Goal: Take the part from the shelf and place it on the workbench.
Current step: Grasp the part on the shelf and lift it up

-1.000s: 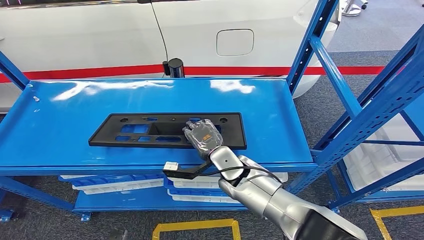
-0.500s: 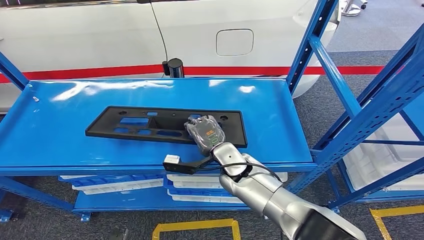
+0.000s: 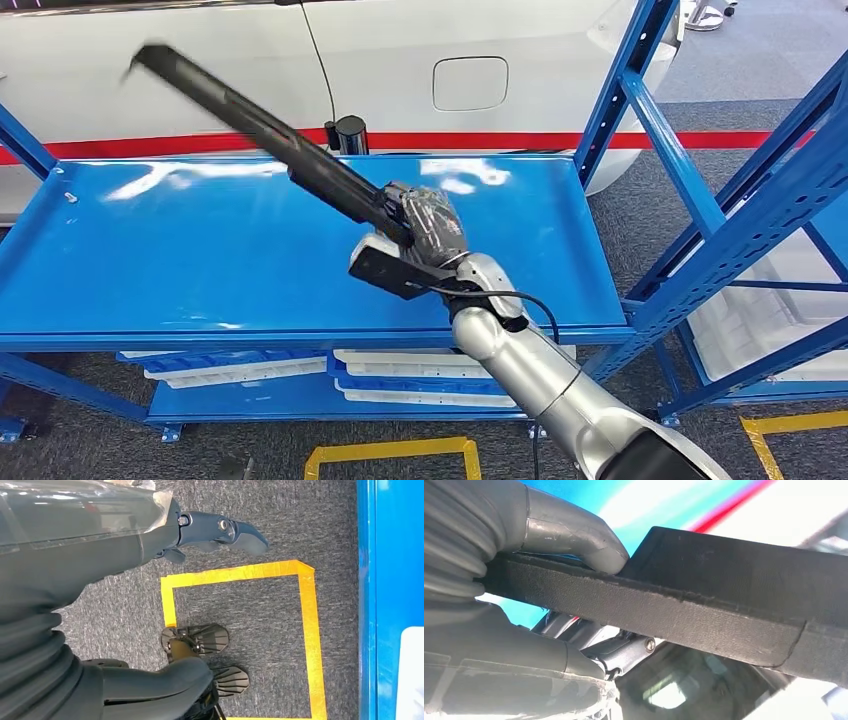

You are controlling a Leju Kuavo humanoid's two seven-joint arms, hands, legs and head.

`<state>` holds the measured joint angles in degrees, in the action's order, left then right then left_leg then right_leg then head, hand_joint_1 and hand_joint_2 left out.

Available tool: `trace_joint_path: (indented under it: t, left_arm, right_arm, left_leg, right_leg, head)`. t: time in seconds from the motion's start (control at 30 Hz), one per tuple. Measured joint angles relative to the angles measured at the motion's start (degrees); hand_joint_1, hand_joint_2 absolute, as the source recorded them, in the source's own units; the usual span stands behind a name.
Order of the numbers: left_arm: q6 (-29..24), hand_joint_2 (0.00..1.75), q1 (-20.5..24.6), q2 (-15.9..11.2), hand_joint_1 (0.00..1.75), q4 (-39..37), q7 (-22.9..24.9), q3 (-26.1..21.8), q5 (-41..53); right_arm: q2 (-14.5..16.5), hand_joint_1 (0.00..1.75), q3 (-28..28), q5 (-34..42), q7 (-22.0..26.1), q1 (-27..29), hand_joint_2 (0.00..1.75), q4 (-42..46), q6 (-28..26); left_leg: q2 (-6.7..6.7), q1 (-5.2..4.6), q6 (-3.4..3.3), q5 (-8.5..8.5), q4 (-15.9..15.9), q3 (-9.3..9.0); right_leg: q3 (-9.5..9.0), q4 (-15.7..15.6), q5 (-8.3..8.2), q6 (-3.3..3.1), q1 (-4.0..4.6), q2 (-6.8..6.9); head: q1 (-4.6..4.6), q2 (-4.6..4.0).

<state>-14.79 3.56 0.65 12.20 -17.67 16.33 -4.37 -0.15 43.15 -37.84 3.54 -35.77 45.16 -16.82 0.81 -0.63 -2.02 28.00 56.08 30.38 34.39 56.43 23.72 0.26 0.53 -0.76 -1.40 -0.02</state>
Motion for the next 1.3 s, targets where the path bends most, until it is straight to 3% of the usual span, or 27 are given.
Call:
trace_joint_path:
  t: [0.1, 0.33, 0.47, 0.73, 1.3]
  left_arm:
    - [-0.2, 1.75, 0.0, 0.0, 0.00, 0.0, 0.1, 0.1, -0.3]
    - [-0.4, 1.75, 0.0, -0.1, 0.00, 0.0, 0.0, 0.4, -0.7]
    - [-0.6, 1.75, 0.0, -0.2, 0.00, 0.0, 0.0, 0.5, -1.0]
    - [-1.2, 1.75, 0.0, -0.2, 0.00, 0.0, -0.7, 0.5, -1.7]
    - [-1.3, 1.75, -0.4, -0.2, 0.00, 0.0, -1.6, 0.8, -2.1]
  right_arm:
    - [-0.8, 1.75, -5.0, 12.5, 6.6, 1.9, 1.75, 10.3, -2.9]
    - [-2.6, 1.75, -8.9, 17.5, 10.4, 3.0, 1.75, 22.1, -7.7]
    - [-3.1, 1.75, -10.8, 26.1, 12.8, 4.3, 1.75, 28.2, -5.0]
    - [-4.2, 1.75, -12.1, 42.1, 13.6, 7.9, 1.75, 37.6, 5.2]
    - [-6.7, 1.75, -10.6, 42.1, 7.5, 9.5, 1.75, 40.4, 8.1]
  left_leg:
    - [0.00, 0.00, 0.00, 0.00, 0.0, 0.10]
    - [0.00, -0.02, 0.00, 0.00, 0.0, 0.11]
    - [0.00, -0.02, 0.00, 0.01, 0.0, 0.11]
    - [0.00, -0.01, 0.00, 0.01, 0.0, 0.11]
    - [0.01, -0.06, -0.06, 0.06, 0.1, 0.14]
  right_leg:
    - [0.10, 0.0, 0.00, 0.00, 0.00, 0.00]
    - [0.11, 0.0, 0.00, 0.00, -0.01, 0.00]
    - [0.11, 0.0, 0.00, 0.00, -0.02, 0.00]
    - [0.12, 0.0, 0.00, 0.00, -0.01, -0.01]
    - [0.10, 0.0, -0.01, 0.02, -0.08, 0.00]
  head:
    - [0.00, 0.00]
    - [0.00, 0.00]
    - [0.00, 0.00]
    - [0.00, 0.00]
    - [0.00, 0.00]
